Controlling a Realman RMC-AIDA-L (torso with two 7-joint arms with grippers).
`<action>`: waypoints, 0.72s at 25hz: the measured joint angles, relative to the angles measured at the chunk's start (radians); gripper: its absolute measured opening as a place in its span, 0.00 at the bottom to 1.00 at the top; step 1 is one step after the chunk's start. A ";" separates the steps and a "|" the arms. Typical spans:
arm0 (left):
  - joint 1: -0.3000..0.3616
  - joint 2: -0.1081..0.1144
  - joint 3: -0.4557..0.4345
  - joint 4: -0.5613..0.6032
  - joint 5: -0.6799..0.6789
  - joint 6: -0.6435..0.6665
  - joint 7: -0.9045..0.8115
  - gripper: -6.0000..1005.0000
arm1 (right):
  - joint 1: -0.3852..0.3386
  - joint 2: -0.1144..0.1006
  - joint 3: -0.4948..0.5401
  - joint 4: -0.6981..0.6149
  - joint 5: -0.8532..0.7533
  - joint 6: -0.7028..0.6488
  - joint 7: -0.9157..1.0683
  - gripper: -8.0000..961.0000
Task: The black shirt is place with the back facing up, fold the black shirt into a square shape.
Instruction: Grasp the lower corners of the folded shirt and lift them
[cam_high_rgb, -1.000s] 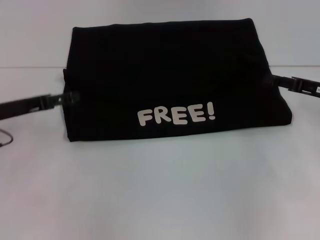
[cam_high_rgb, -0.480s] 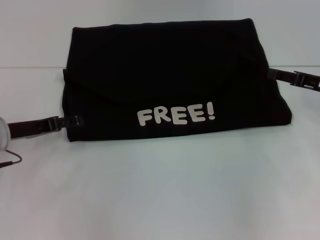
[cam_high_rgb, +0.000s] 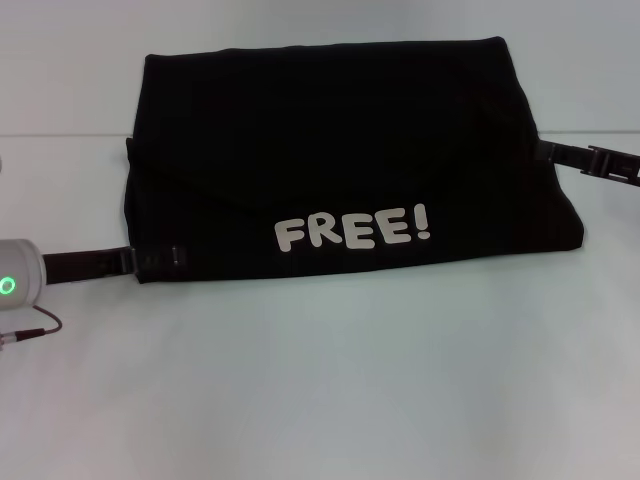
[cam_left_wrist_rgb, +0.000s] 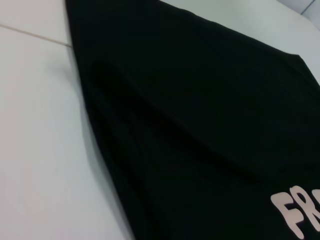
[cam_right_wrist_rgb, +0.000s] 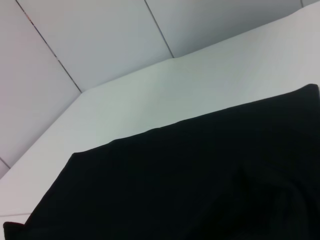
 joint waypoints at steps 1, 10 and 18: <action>-0.001 0.000 0.003 0.000 0.000 0.001 0.000 0.92 | -0.001 0.000 0.000 0.000 0.000 0.000 0.000 0.75; -0.007 0.001 0.019 0.005 0.000 0.010 0.021 0.87 | -0.008 0.002 0.005 0.003 0.000 -0.007 0.000 0.75; -0.014 0.003 0.020 0.002 0.024 0.003 0.029 0.74 | -0.009 0.000 0.002 0.001 -0.002 -0.010 0.000 0.75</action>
